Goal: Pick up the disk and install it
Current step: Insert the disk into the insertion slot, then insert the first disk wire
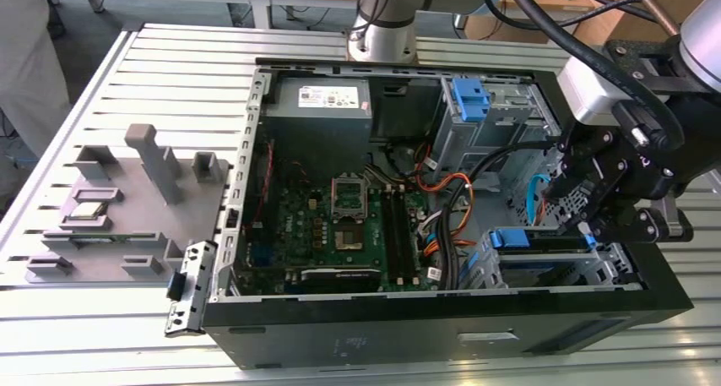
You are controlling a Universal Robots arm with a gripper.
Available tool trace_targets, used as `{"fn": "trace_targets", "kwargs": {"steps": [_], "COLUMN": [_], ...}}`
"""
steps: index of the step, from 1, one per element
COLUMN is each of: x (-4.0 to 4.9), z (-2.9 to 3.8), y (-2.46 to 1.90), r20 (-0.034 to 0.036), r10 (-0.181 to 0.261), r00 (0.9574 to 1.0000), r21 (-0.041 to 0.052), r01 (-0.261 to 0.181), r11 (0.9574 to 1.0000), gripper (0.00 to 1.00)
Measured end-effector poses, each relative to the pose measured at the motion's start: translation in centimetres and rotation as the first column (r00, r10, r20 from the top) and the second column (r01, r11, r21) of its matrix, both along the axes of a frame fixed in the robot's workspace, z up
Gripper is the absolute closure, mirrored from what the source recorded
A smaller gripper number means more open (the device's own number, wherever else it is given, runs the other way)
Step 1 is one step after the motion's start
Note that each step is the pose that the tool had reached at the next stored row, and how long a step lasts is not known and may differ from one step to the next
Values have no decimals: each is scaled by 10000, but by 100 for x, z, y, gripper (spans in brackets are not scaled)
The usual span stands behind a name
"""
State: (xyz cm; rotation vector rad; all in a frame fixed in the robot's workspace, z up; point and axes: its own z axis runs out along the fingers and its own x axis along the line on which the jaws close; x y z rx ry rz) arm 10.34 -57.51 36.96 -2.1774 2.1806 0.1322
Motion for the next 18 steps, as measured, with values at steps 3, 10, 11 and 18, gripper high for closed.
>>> {"fn": "trace_targets", "kwargs": {"steps": [3,10,11,18], "x": [0,0,0,0], "z": [0,0,0,0], "y": [2,2,2,2], "r20": [0,0,0,0], "r10": [-96,-186,-186,-187], "r00": [10000,9998,9998,9998], "r21": [-10,-12,-12,-11], "r01": [96,186,186,187], "r11": [10000,9998,9998,9998], "gripper": [53,53,53,53]}}
